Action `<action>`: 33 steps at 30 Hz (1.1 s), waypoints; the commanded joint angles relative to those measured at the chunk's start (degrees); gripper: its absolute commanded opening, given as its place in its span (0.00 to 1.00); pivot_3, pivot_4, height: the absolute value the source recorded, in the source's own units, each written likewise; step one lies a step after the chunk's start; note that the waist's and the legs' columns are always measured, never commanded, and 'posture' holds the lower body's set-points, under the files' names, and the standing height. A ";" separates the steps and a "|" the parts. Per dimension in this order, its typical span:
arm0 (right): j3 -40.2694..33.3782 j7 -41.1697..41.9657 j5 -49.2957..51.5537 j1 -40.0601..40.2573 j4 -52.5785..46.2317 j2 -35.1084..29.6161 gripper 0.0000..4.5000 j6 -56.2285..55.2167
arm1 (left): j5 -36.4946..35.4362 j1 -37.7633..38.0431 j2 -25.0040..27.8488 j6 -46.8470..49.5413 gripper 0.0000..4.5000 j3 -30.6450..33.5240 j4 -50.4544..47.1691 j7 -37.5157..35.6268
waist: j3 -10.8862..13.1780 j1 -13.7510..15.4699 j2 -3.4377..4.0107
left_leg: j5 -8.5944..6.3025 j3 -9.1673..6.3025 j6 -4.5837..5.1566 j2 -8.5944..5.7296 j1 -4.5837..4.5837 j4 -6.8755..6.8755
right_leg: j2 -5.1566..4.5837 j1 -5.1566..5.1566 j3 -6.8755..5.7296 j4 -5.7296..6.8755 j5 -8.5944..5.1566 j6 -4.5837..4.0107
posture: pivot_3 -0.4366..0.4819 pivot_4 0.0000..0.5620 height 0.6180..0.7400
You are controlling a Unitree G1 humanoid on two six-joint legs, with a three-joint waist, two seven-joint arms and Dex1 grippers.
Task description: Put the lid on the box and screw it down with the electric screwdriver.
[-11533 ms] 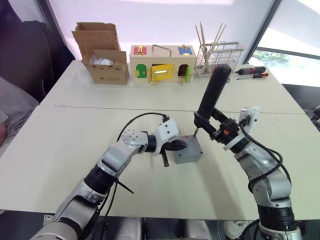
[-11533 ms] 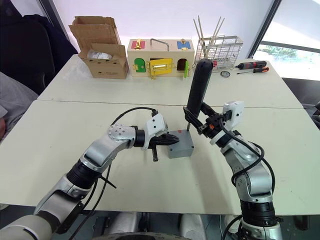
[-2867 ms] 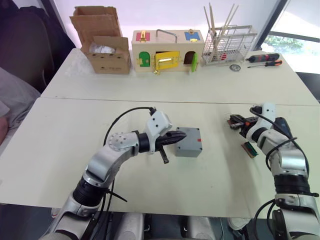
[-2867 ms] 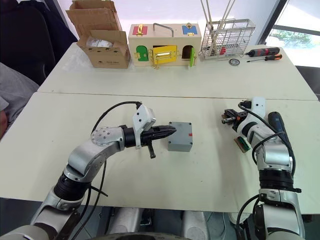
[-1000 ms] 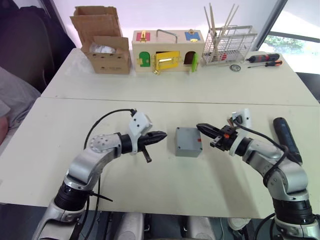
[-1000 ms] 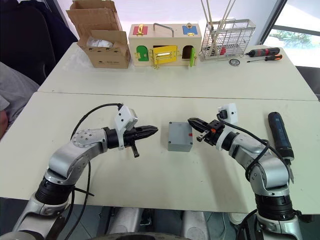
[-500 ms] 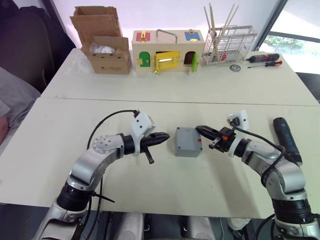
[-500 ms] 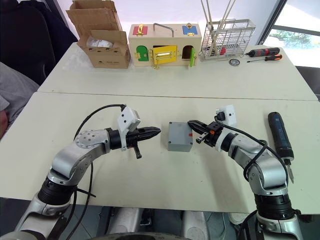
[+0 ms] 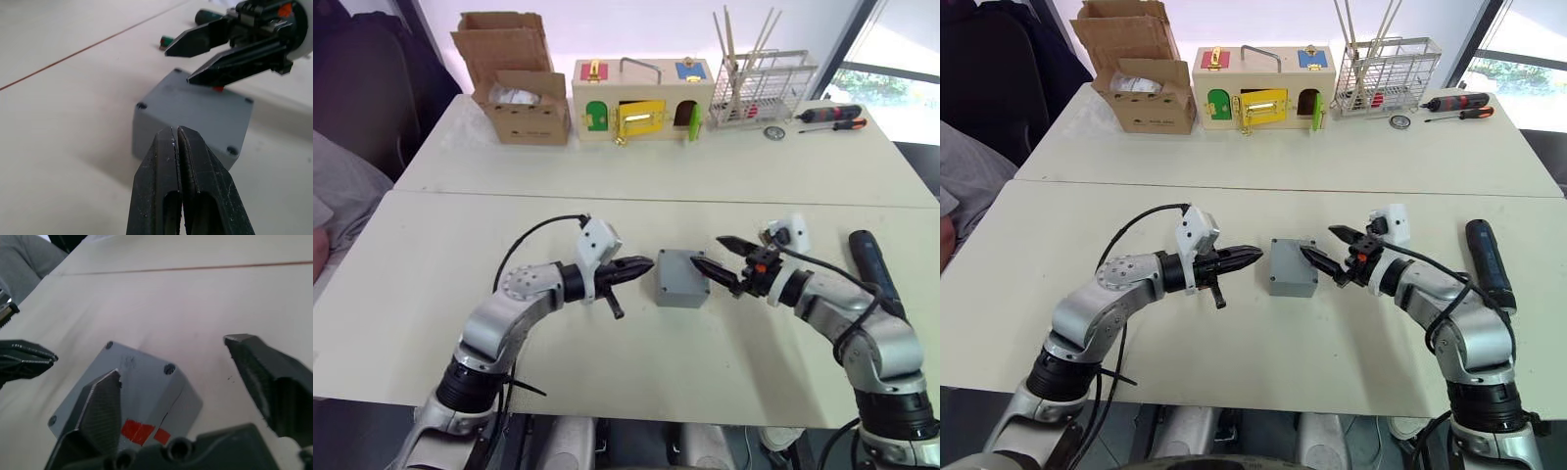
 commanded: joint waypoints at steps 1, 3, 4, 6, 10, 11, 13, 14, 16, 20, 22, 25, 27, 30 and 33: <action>-9.50 -3.11 5.95 -2.54 -3.21 -1.09 0.99 3.02 | -4.11 0.58 -1.21 1.64 0.02 2.27 -4.42 0.96 | 0.00 0.00 0.00 | 0.00 0.00 0.00 0.00 0.00 0.00 | 0.00 0.00 0.00 0.00 0.00 0.00 | 0.48 0.27 0.91; -15.84 -4.63 9.56 -3.14 -2.17 -2.78 0.99 6.16 | -5.37 1.26 -2.15 2.20 0.02 1.99 -5.49 1.47 | 0.00 0.14 0.00 | 0.00 -0.01 0.00 0.01 0.00 0.00 | 0.00 0.01 0.00 0.00 0.00 0.00 | 0.48 0.27 0.91; -18.50 -4.96 10.63 -3.10 -1.36 -4.01 0.99 7.35 | -5.58 1.46 -2.87 1.99 0.02 1.69 -5.62 1.97 | 0.00 0.23 0.00 | 0.00 -0.01 0.00 -0.01 -0.01 0.00 | -0.03 0.01 0.00 0.00 0.00 0.00 | 0.48 0.27 0.91; -22.83 -4.26 11.30 -1.61 0.99 -7.97 0.99 9.60 | -5.04 1.21 -5.29 1.02 0.02 0.51 -4.51 3.40 | 0.00 0.33 -0.01 | -0.05 -0.02 0.09 -0.03 0.00 0.01 | -0.05 0.07 -0.01 -0.05 0.00 0.00 | 0.48 0.27 0.91; -26.32 -3.84 8.68 2.01 6.25 -15.20 0.99 12.60 | -3.58 -0.15 -8.85 -1.11 0.02 -2.78 -2.13 3.65 | 0.00 0.26 -0.02 | -0.16 -0.01 0.28 -0.05 0.03 0.03 | -0.06 0.13 -0.01 -0.08 0.00 -0.02 | 0.48 0.27 0.91; -26.25 -3.63 7.44 2.98 7.41 -16.84 0.99 12.50 | -3.50 -0.44 -9.46 -1.47 0.02 -3.44 -1.76 3.35 | 0.00 0.09 -0.03 | -0.16 -0.01 0.28 -0.06 0.03 0.03 | -0.06 0.12 -0.01 -0.07 0.00 -0.02 | 0.48 0.27 0.91; -26.35 -3.80 5.95 3.74 9.75 -18.96 0.99 12.63 | -3.50 -0.87 -10.46 -1.94 0.02 -4.37 -1.28 2.97 | -0.02 0.00 0.01 | -0.16 0.00 0.28 -0.04 0.03 0.03 | -0.04 0.11 0.00 -0.06 0.00 -0.02 | 0.48 0.27 0.91; -24.92 -3.57 4.02 4.91 12.53 -22.90 0.99 15.43 | -3.19 -1.39 -10.71 -2.42 0.02 -6.18 -0.83 1.66 | -0.03 -0.03 0.04 | -0.16 0.00 0.28 -0.04 0.03 0.02 | -0.04 0.10 0.00 -0.06 0.00 -0.02 | 0.48 0.27 0.91; -21.30 -1.22 1.73 6.91 16.77 -30.53 0.99 20.74 | -2.26 -2.10 -11.30 -4.39 0.02 -8.83 0.06 -0.25 | -0.02 0.04 0.19 | -0.17 0.08 0.31 -0.06 0.03 0.03 | -0.07 0.06 0.05 -0.06 -0.01 -0.03 | 0.48 0.27 0.91; -15.46 0.82 0.98 2.23 24.77 -37.38 0.99 27.78 | -2.39 -2.25 -12.94 -5.50 0.02 -10.54 0.56 -0.75 | -0.02 -0.13 0.16 | -0.18 0.04 0.32 -0.02 0.03 0.06 | -0.05 0.08 0.05 -0.08 -0.12 -0.23 | 0.48 0.27 0.91; -10.74 2.51 -0.49 -1.27 28.77 -40.04 0.99 28.96 | -1.68 -2.17 -13.13 -6.45 0.02 -11.23 0.34 -0.94 | -0.04 -0.17 0.19 | -0.19 0.07 0.33 -0.03 0.04 0.06 | -0.06 0.06 0.08 -0.08 -0.13 -0.25 | 0.48 0.27 0.91; -3.76 5.89 -2.98 -7.23 34.89 -42.39 0.99 28.27 | -0.76 -2.21 -13.55 -7.78 0.02 -11.82 0.25 -0.59 | -0.04 -0.13 0.22 | -0.18 0.07 0.32 -0.03 0.01 0.04 | -0.05 -0.01 0.09 -0.07 -0.13 -0.25 | 0.48 0.27 0.91; 0.10 8.58 -4.07 -10.89 38.05 -43.37 0.99 28.60 | -0.48 -2.02 -13.46 -8.02 0.02 -12.03 -0.04 -0.44 | -0.04 0.07 0.22 | -0.19 0.07 0.32 -0.03 -0.01 0.05 | -0.05 -0.02 0.09 -0.08 -0.13 -0.25 | 0.48 0.27 0.91; 10.26 17.02 -7.95 -17.54 44.14 -45.72 0.99 27.28 | 0.35 -1.32 -13.41 -8.24 0.02 -12.73 -1.20 0.36 | -0.04 0.03 0.23 | -0.18 0.06 0.32 -0.06 -0.04 0.06 | -0.07 -0.01 0.08 -0.10 -0.13 -0.24 | 0.48 0.27 0.91; 21.17 25.41 -15.03 -24.89 50.79 -46.25 0.99 23.48 | 1.00 -0.10 -14.13 -8.69 0.02 -13.34 -1.94 1.98 | -0.03 -0.14 0.25 | -0.20 0.08 0.35 -0.08 -0.04 0.08 | -0.09 0.00 0.11 -0.16 -0.14 -0.27 | 0.48 0.27 0.91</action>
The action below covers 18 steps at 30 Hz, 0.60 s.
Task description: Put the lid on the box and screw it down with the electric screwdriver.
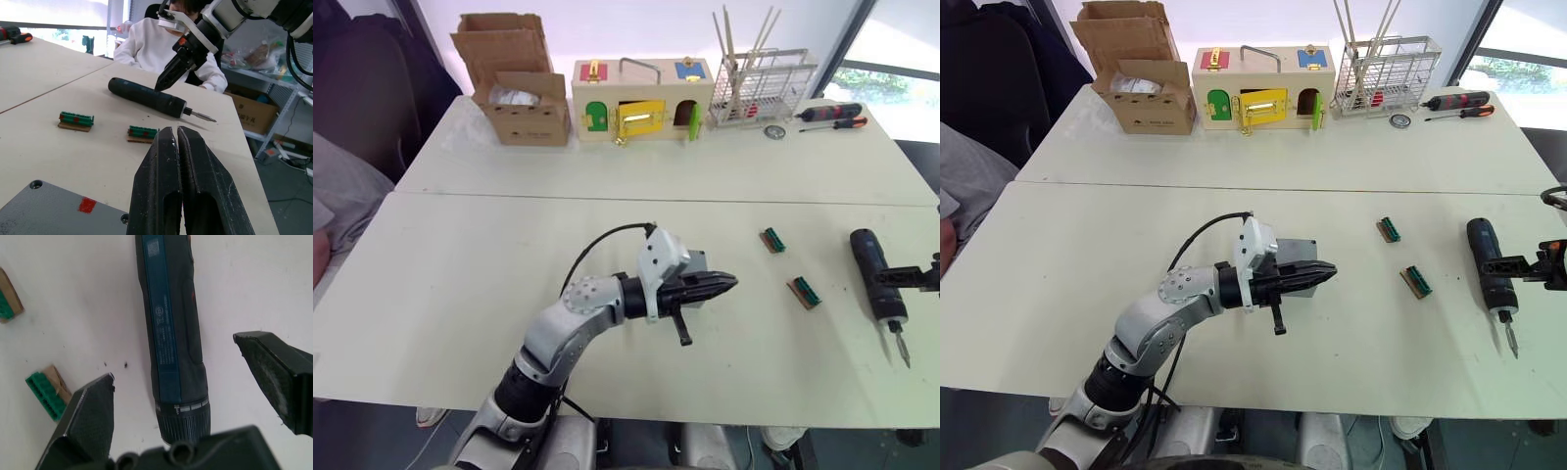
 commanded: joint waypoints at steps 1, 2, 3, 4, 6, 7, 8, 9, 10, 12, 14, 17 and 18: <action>11.51 10.32 -9.49 -8.58 8.12 -1.22 0.99 -4.88 | 0.59 1.49 -1.64 -1.54 0.02 -1.01 -3.00 2.15 | 0.00 -0.14 0.01 | -0.01 0.01 0.00 0.00 0.01 0.00 | 0.00 -0.01 0.00 -0.01 0.00 0.00 | 0.48 0.27 0.91; 14.42 12.91 -12.02 -11.27 10.67 -0.65 0.99 -6.15 | 0.70 1.93 -2.04 -1.68 0.02 -1.23 -3.20 2.74 | 0.00 -0.13 0.03 | -0.01 0.01 0.00 0.00 0.00 0.00 | 0.00 -0.02 0.01 -0.01 0.00 0.00 | 0.48 0.27 0.91; 16.71 14.90 -14.39 -13.66 13.13 0.10 0.99 -7.58 | 0.80 2.28 -2.39 -1.76 0.02 -1.41 -3.38 3.25 | 0.00 -0.14 0.04 | 0.00 0.00 0.00 0.01 -0.01 -0.01 | 0.01 -0.04 0.02 0.00 0.00 0.00 | 0.48 0.27 0.91; 18.59 16.70 -16.46 -15.72 15.42 0.70 0.99 -8.90 | 0.91 2.49 -2.68 -1.73 0.02 -1.56 -3.57 3.65 | 0.01 -0.03 0.07 | 0.00 0.02 -0.02 0.01 -0.03 -0.02 | 0.01 -0.09 0.02 0.01 0.00 0.00 | 0.48 0.27 0.91; 21.80 19.21 -20.61 -21.13 21.82 3.87 0.99 -11.31 | 1.15 3.15 -3.29 -1.79 0.02 -1.85 -3.89 4.61 | 0.00 -0.16 0.09 | 0.02 0.02 -0.05 0.01 -0.04 -0.02 | 0.02 -0.10 0.02 0.02 0.00 0.01 | 0.48 0.27 0.91; 23.27 20.54 -22.60 -23.25 24.81 5.31 0.99 -12.62 | 1.29 3.44 -3.53 -1.80 0.02 -1.98 -4.00 5.03 | 0.00 -0.18 0.08 | 0.09 0.04 -0.18 0.01 -0.03 -0.02 | 0.02 -0.10 0.02 0.02 0.01 0.01 | 0.48 0.27 0.91; 24.53 21.72 -24.46 -24.89 27.41 6.60 0.99 -13.85 | 1.46 3.66 -3.70 -1.82 0.02 -2.10 -4.09 5.40 | 0.00 -0.21 0.08 | 0.16 0.06 -0.29 0.01 -0.03 -0.02 | 0.02 -0.10 0.03 0.02 0.01 0.01 | 0.48 0.27 0.91; 25.65 22.96 -26.23 -26.09 29.78 7.61 0.99 -15.17 | 1.64 3.79 -3.90 -1.80 0.02 -2.18 -4.20 5.80 | 0.00 -0.22 0.09 | 0.17 0.06 -0.31 0.02 -0.03 -0.02 | 0.02 -0.10 0.03 0.02 0.01 0.01 | 0.48 0.27 0.91; 26.57 24.15 -27.88 -27.08 32.12 8.60 0.99 -16.54 | 1.75 3.91 -4.02 -1.77 0.02 -2.24 -4.31 6.19 | 0.00 -0.18 0.09 | 0.20 0.06 -0.36 0.02 -0.03 -0.02 | 0.02 -0.11 0.03 0.02 0.01 0.02 | 0.48 0.27 0.91; 27.58 25.24 -30.84 -28.71 37.08 10.89 0.99 -18.95 | 1.81 4.15 -4.02 -1.76 0.02 -2.19 -4.42 6.73 | -0.01 0.03 0.10 | 0.23 0.05 -0.42 0.01 -0.03 -0.03 | 0.02 -0.11 0.02 0.03 0.02 0.04 | 0.48 0.27 0.91; 28.19 26.13 -33.26 -29.55 40.46 12.43 0.99 -20.89 | 1.82 4.33 -3.94 -1.75 0.02 -2.16 -4.55 7.12 | -0.01 0.10 0.13 | 0.25 0.05 -0.44 -0.01 -0.05 -0.02 | 0.01 -0.10 0.01 0.04 0.11 0.20 | 0.48 0.27 0.91; 27.43 26.44 -35.01 -30.24 44.63 15.06 0.99 -22.21 | 2.02 4.57 -3.96 -1.66 0.02 -2.05 -4.91 7.91 | -0.01 -0.05 0.12 | 0.25 0.06 -0.44 -0.03 -0.05 -0.01 | -0.01 -0.07 0.01 0.02 0.12 0.22 | 0.48 0.27 0.91; 27.10 25.92 -35.59 -30.37 45.59 15.73 0.94 -22.48 | 2.06 4.66 -3.90 -1.64 0.02 -2.01 -5.07 8.12 | -0.01 -0.15 0.12 | 0.25 0.06 -0.44 -0.03 -0.04 0.00 | -0.01 -0.07 0.02 0.02 0.13 0.22 | 0.48 0.27 0.91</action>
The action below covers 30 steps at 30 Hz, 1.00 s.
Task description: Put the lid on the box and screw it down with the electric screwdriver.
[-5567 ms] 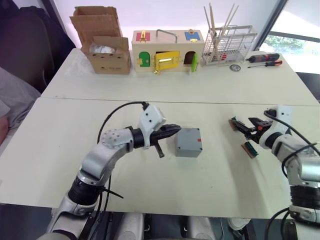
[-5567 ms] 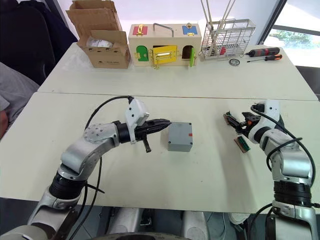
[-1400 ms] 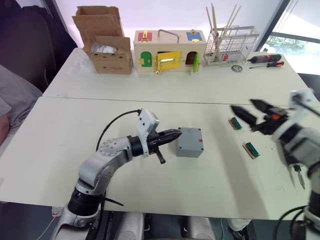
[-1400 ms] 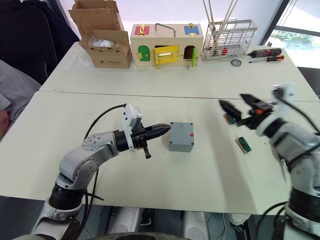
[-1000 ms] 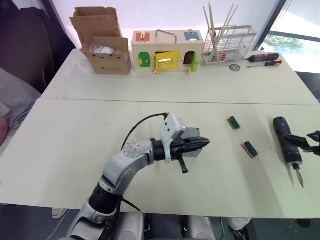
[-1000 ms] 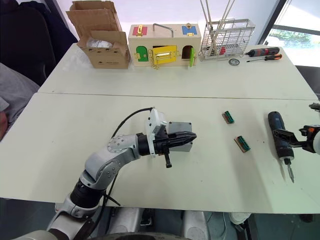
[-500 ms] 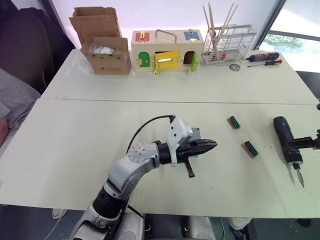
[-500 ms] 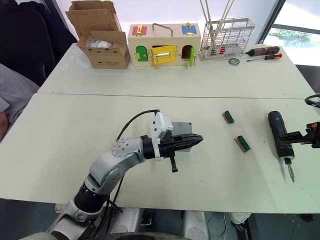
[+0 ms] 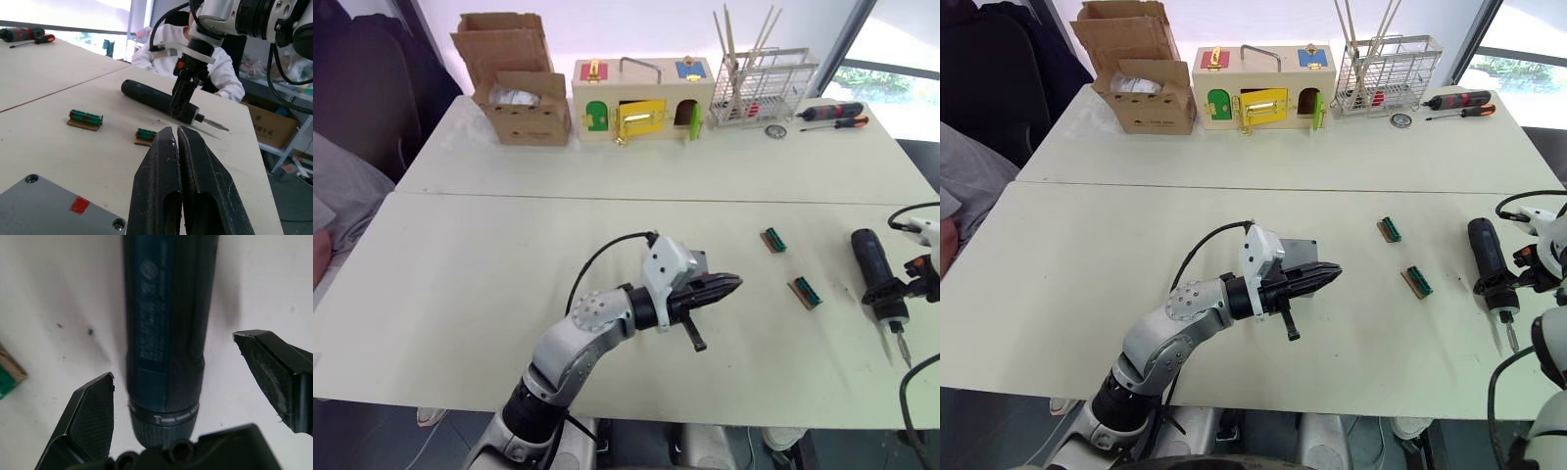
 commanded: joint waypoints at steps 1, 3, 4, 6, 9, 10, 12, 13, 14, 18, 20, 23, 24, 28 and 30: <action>-1.13 0.21 -2.93 -1.54 3.65 1.23 0.88 -1.54 | 0.11 0.28 -0.47 -1.05 0.02 0.04 -3.04 0.81 | 0.00 -0.13 0.00 | 0.00 0.00 0.00 0.00 0.01 0.00 | 0.00 0.01 0.00 0.00 0.00 0.00 | 0.48 0.27 0.91; -1.81 0.77 -3.48 -1.33 4.55 1.95 0.75 -1.82 | 0.08 0.39 -0.26 -0.76 0.02 0.28 -3.40 1.16 | 0.00 -0.11 0.00 | 0.00 -0.01 -0.02 0.02 0.03 0.00 | 0.01 0.02 -0.01 0.01 0.00 0.00 | 0.48 0.27 0.91; -2.35 1.03 -3.59 -1.31 4.80 2.30 0.68 -1.74 | -0.06 0.50 -0.05 -0.64 0.02 0.50 -3.61 1.15 | 0.00 -0.10 0.00 | 0.01 -0.03 -0.03 0.02 0.04 0.00 | 0.02 0.03 -0.01 0.02 0.00 0.00 | 0.48 0.27 0.91; -3.84 0.17 -3.66 -1.35 5.16 2.75 0.52 -1.54 | -0.39 0.60 0.34 -0.44 0.02 0.85 -3.88 1.06 | 0.00 -0.13 0.00 | 0.01 -0.03 -0.03 0.03 0.04 0.00 | 0.02 0.03 -0.01 0.02 0.00 0.00 | 0.48 0.27 0.91; -6.46 -1.09 -3.22 -1.18 5.49 3.27 0.40 -1.29 | -0.94 0.35 0.88 0.05 0.02 1.30 -4.01 0.57 | -0.01 -0.28 -0.05 | 0.02 -0.04 -0.05 0.05 0.06 0.00 | 0.03 0.06 -0.03 0.01 0.00 -0.01 | 0.48 0.27 0.91; -7.31 -1.52 -3.01 -1.10 5.55 3.53 0.40 -1.07 | -1.12 0.21 1.20 0.17 0.02 1.49 -3.94 0.21 | -0.01 -0.34 -0.05 | 0.02 -0.04 -0.06 0.05 0.08 0.00 | 0.03 0.09 -0.03 0.00 -0.01 -0.03 | 0.48 0.27 0.91; -9.07 -2.96 -2.57 -0.88 5.40 3.98 0.40 -0.79 | -1.43 -0.13 1.92 0.31 0.02 1.91 -3.66 -0.54 | -0.03 -0.54 -0.11 | 0.02 -0.04 -0.06 0.04 0.12 0.01 | 0.02 0.13 -0.03 0.00 -0.07 -0.14 | 0.48 0.27 0.91; -10.35 -4.67 -2.22 -0.89 5.20 4.08 0.40 -0.68 | -1.56 -0.31 2.34 0.38 0.02 2.18 -3.51 -0.94 | -0.04 -0.71 -0.14 | 0.02 -0.04 -0.06 0.04 0.12 0.01 | 0.02 0.14 -0.02 -0.01 -0.09 -0.18 | 0.48 0.27 0.91; -11.96 -6.50 -1.63 -1.21 4.44 3.68 0.40 -1.37 | -1.69 -0.58 2.93 0.66 0.02 2.47 -3.42 -1.40 | -0.04 -1.04 -0.17 | 0.02 -0.04 -0.06 0.05 0.12 0.01 | 0.02 0.14 -0.02 0.00 -0.09 -0.18 | 0.48 0.27 0.91; -20.06 -10.83 2.45 -4.78 -1.09 2.10 0.40 -0.18 | -3.57 -0.86 5.76 1.73 0.02 4.80 -3.72 -3.47 | 0.00 -1.75 -0.10 | 0.01 0.07 -0.05 0.00 0.11 0.01 | -0.05 0.12 0.02 -0.04 0.00 -0.02 | 0.48 0.27 0.91; -25.66 -12.21 6.17 -4.87 -7.65 1.34 0.40 2.31 | -5.20 -1.02 6.91 2.54 0.02 6.44 -4.21 -4.29 | 0.03 -1.77 0.17 | 0.01 0.21 -0.05 0.00 0.07 -0.02 | -0.07 -0.05 0.13 0.00 0.04 0.04 | 0.48 0.27 0.91; -49.92 -18.04 19.45 10.13 -41.83 8.40 0.40 4.01 | -8.60 -2.44 8.58 4.86 0.02 10.15 -4.90 -5.27 | 0.06 -1.19 0.23 | 0.03 0.30 -0.08 0.07 -0.05 -0.16 | -0.02 -0.36 0.18 0.17 0.04 0.06 | 0.48 0.27 0.91; -58.00 -21.57 22.92 15.13 -52.85 13.36 0.40 4.51 | -9.50 -3.09 8.99 5.22 0.02 11.41 -4.49 -5.58 | 0.07 -1.12 0.15 | 0.07 0.23 -0.14 0.15 -0.07 -0.18 | 0.05 -0.38 0.14 0.17 0.03 0.05 | 0.48 0.27 0.91; -70.69 -36.08 30.17 26.37 -78.76 32.88 0.40 -0.21 | -11.28 -5.56 9.83 5.80 0.02 14.72 -1.37 -6.27 | 0.03 0.73 0.18 | 0.33 -0.09 -0.59 0.40 -0.11 -0.26 | 0.35 -0.35 -0.14 0.32 0.03 0.05 | 0.48 0.27 0.91; -70.96 -40.75 34.44 30.28 -87.15 41.19 0.40 -1.31 | -10.67 -6.64 10.46 5.48 0.02 15.39 0.38 -6.38 | 0.03 1.75 0.19 | 0.35 -0.20 -0.61 0.38 -0.10 -0.15 | 0.38 -0.20 -0.21 0.32 0.03 0.04 | 0.48 0.27 0.91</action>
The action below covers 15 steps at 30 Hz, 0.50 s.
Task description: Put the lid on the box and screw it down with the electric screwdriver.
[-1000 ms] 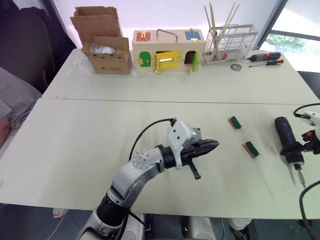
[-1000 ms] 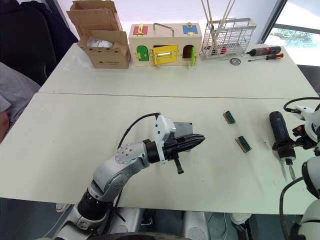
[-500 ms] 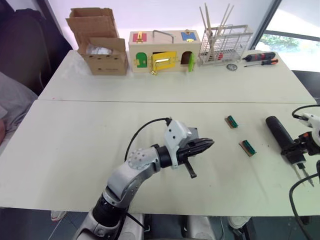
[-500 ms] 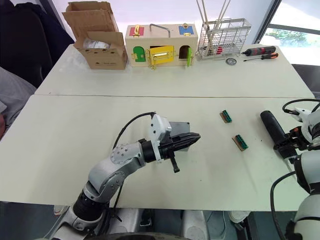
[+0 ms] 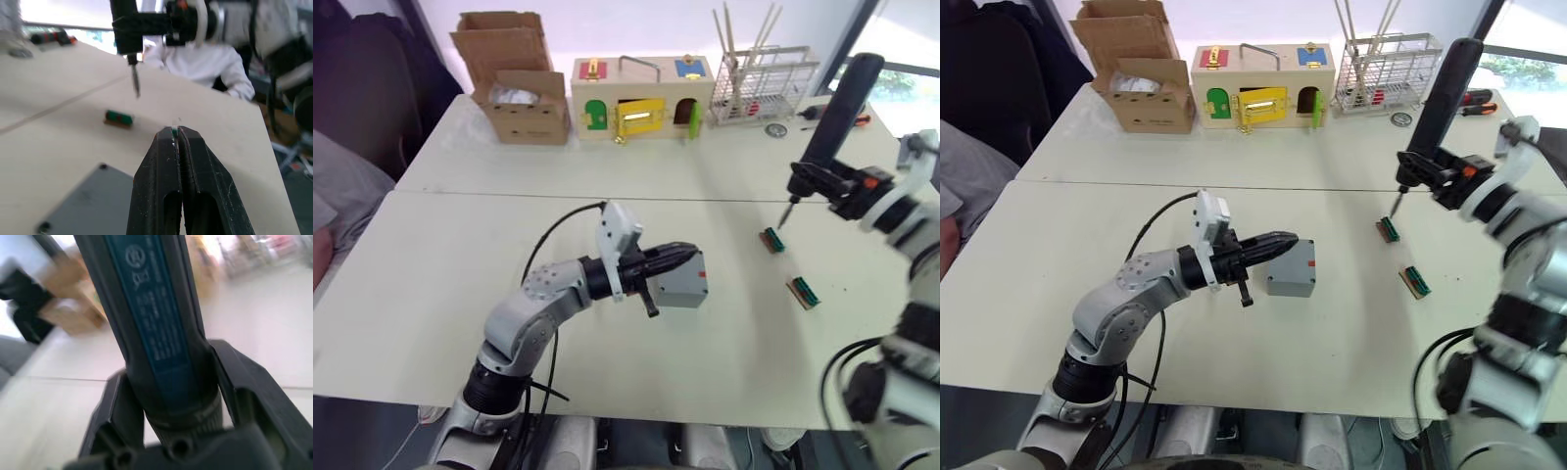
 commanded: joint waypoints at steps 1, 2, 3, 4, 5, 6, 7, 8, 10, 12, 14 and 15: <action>-4.13 -8.64 7.51 4.30 -15.36 9.28 0.40 -4.39 | 0.04 -1.79 0.89 -0.49 0.02 2.07 2.36 -0.37 | 0.00 0.31 0.00 | -0.01 0.00 0.02 -0.05 0.00 0.07 | -0.02 0.04 0.01 0.00 0.00 0.00 | 0.48 0.27 0.91; -3.94 -10.20 8.98 5.61 -17.49 12.10 0.40 -6.17 | 0.18 -2.32 0.93 -0.54 0.02 2.31 2.83 -0.02 | 0.00 0.21 0.00 | -0.04 -0.01 0.08 -0.12 0.00 0.09 | -0.05 0.08 0.02 -0.03 0.01 -0.01 | 0.48 0.27 0.91; -3.64 -11.61 10.89 6.61 -19.08 14.23 0.40 -6.48 | 0.03 -2.72 1.07 -0.37 0.02 2.58 3.01 0.16 | 0.00 0.11 0.00 | -0.08 -0.02 0.16 -0.21 0.00 0.10 | -0.08 0.10 0.05 -0.05 0.01 -0.01 | 0.48 0.27 0.91; -2.54 -12.95 11.52 7.66 -20.41 15.86 0.40 -7.32 | -0.16 -2.97 1.37 -0.04 0.02 2.83 2.93 0.27 | 0.00 0.07 0.00 | -0.11 0.00 0.21 -0.30 0.00 0.11 | -0.13 0.09 0.09 -0.04 0.01 -0.01 | 0.48 0.27 0.91; -1.34 -14.22 12.36 8.50 -21.47 17.26 0.40 -7.61 | -0.35 -3.05 1.74 0.38 0.02 3.09 2.82 0.42 | 0.00 0.00 0.00 | -0.12 0.00 0.25 -0.34 0.00 0.11 | -0.19 0.09 0.10 -0.04 0.01 -0.01 | 0.48 0.27 0.91; -0.04 -15.45 12.84 9.05 -22.17 18.17 0.40 -7.96 | -0.58 -3.10 2.25 0.61 0.02 3.49 2.94 0.26 | 0.00 -0.14 0.01 | -0.14 0.02 0.29 -0.37 0.00 0.10 | -0.20 0.10 0.12 -0.06 0.01 -0.01 | 0.48 0.27 0.91; 0.78 -16.09 13.25 9.51 -22.29 18.56 0.40 -8.82 | -0.57 -2.98 2.54 0.88 0.02 3.56 2.85 0.42 | 0.00 -0.35 0.01 | -0.16 0.05 0.31 -0.40 0.02 0.11 | -0.20 0.09 0.14 -0.05 0.01 -0.01 | 0.48 0.27 0.91; 1.43 -16.50 14.06 9.82 -22.14 18.76 0.40 -9.33 | -0.46 -2.75 2.76 1.01 0.02 3.61 2.82 0.65 | 0.00 -0.61 0.01 | -0.16 0.07 0.31 -0.42 0.05 0.09 | -0.19 0.09 0.16 -0.05 0.01 0.00 | 0.48 0.27 0.91; 3.11 -17.04 15.28 10.45 -21.59 18.83 0.40 -10.43 | -0.21 -2.18 3.24 1.09 0.02 3.89 2.94 0.92 | 0.00 -0.90 0.01 | -0.16 0.06 0.31 -0.42 0.07 0.07 | -0.16 0.09 0.15 -0.04 0.01 0.00 | 0.48 0.27 0.91; 4.69 -16.55 16.96 11.40 -20.82 18.19 0.40 -10.81 | 0.72 -1.16 4.05 1.18 0.02 3.09 2.66 1.17 | 0.00 -1.46 0.01 | -0.15 0.04 0.31 -0.41 0.08 0.05 | -0.14 0.09 0.14 -0.04 0.00 0.00 | 0.48 0.27 0.91; 5.88 -16.61 18.16 12.02 -20.35 17.72 0.40 -11.32 | 1.28 -0.36 4.83 0.98 0.02 2.42 2.58 0.98 | 0.00 -1.65 0.01 | -0.15 0.05 0.31 -0.41 0.10 0.03 | -0.13 0.09 0.15 -0.04 0.00 0.00 | 0.48 0.27 0.91; 6.57 -16.24 18.97 12.45 -20.23 17.31 0.40 -11.19 | 1.69 0.17 5.02 0.66 0.02 1.97 2.58 0.91 | 0.00 -1.69 0.01 | -0.15 0.05 0.31 -0.41 0.10 0.02 | -0.13 0.08 0.15 -0.04 0.00 0.00 | 0.48 0.27 0.91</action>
